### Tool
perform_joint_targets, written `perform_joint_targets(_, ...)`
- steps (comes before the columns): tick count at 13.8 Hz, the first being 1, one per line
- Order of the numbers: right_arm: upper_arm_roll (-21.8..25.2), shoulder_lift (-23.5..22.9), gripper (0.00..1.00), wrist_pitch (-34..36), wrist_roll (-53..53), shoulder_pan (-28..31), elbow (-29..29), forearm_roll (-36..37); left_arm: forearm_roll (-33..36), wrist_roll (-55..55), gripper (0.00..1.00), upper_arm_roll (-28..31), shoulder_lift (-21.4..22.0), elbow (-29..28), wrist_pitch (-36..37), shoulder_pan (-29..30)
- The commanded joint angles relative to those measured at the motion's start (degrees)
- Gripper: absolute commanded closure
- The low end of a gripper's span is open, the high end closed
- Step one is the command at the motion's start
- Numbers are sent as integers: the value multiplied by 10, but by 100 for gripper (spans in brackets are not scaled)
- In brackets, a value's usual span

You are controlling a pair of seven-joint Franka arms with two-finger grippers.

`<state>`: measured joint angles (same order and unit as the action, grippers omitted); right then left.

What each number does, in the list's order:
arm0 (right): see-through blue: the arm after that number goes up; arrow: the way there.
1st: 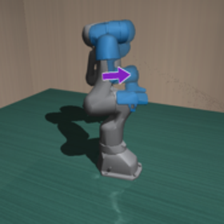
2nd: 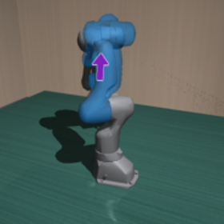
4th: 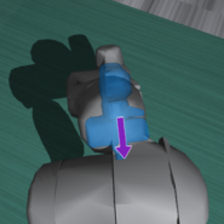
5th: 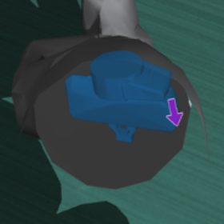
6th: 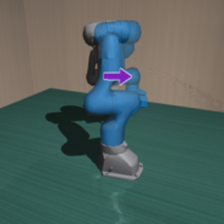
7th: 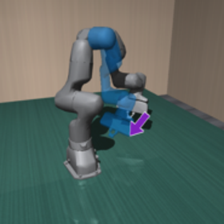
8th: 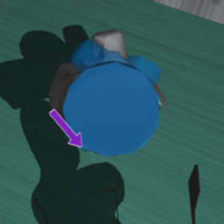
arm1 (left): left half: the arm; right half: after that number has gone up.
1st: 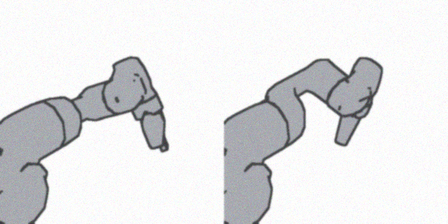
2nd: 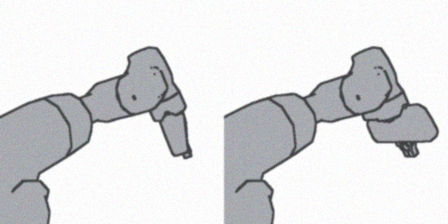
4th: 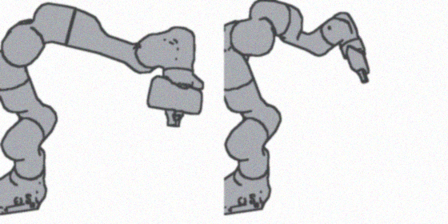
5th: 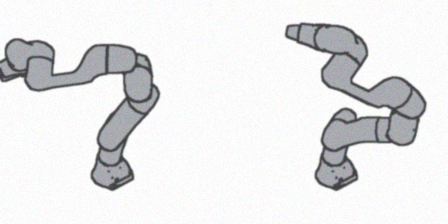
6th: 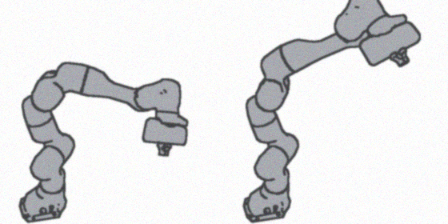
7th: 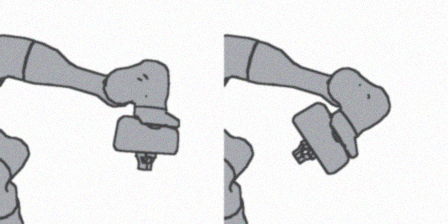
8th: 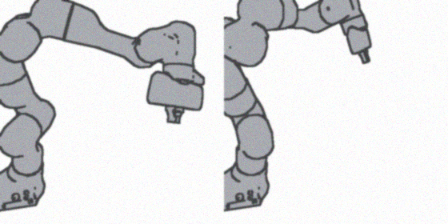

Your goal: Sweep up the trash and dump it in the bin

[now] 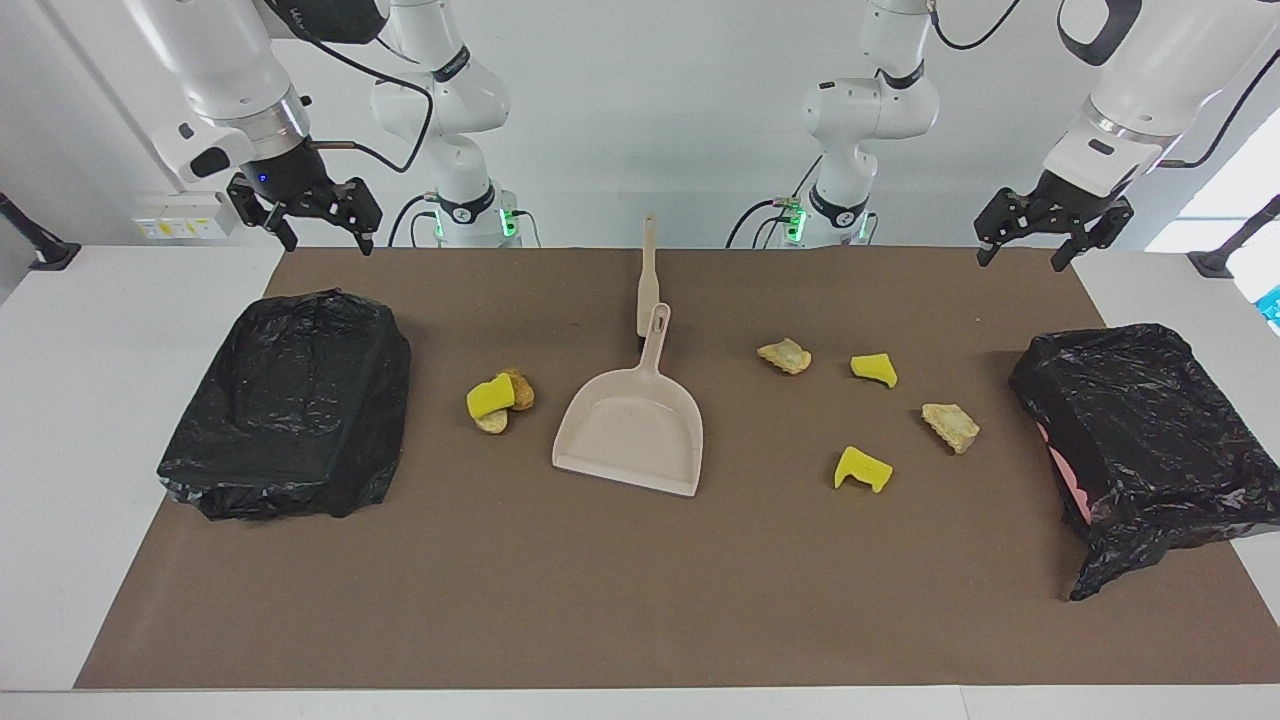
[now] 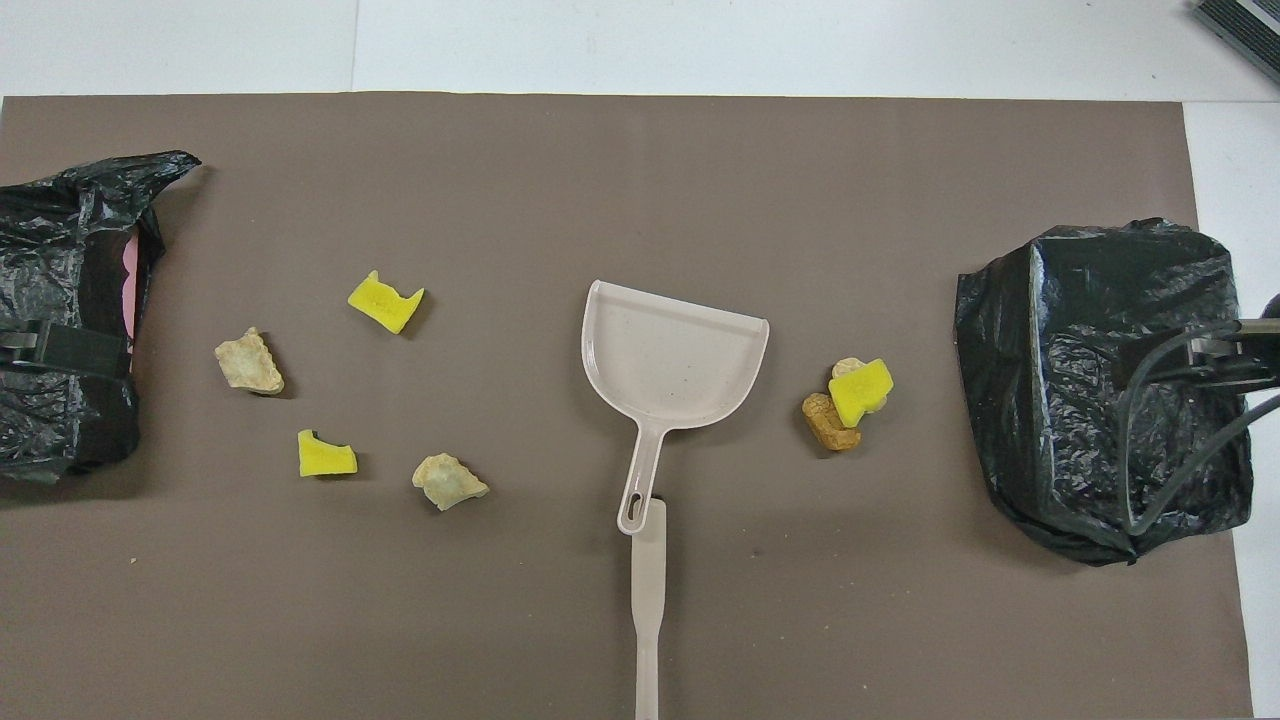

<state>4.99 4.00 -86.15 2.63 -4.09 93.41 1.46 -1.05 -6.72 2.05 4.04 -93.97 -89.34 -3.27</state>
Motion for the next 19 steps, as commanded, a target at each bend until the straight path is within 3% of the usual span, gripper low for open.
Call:
perform_joint_targets(1, -4, 8, 0, -12, -12, 8, 8, -9, 7, -7, 0, 4, 7, -7, -5, -4)
perform_joint_targets(13, -4, 8, 0, -12, -11, 8, 8, -9, 7, -7, 0, 3, 7, -11, -2, -11)
perform_joint_targets(19, -4, 8, 0, -12, -11, 9, 8, -9, 6, -7, 0, -4, 7, -70, -18, -58)
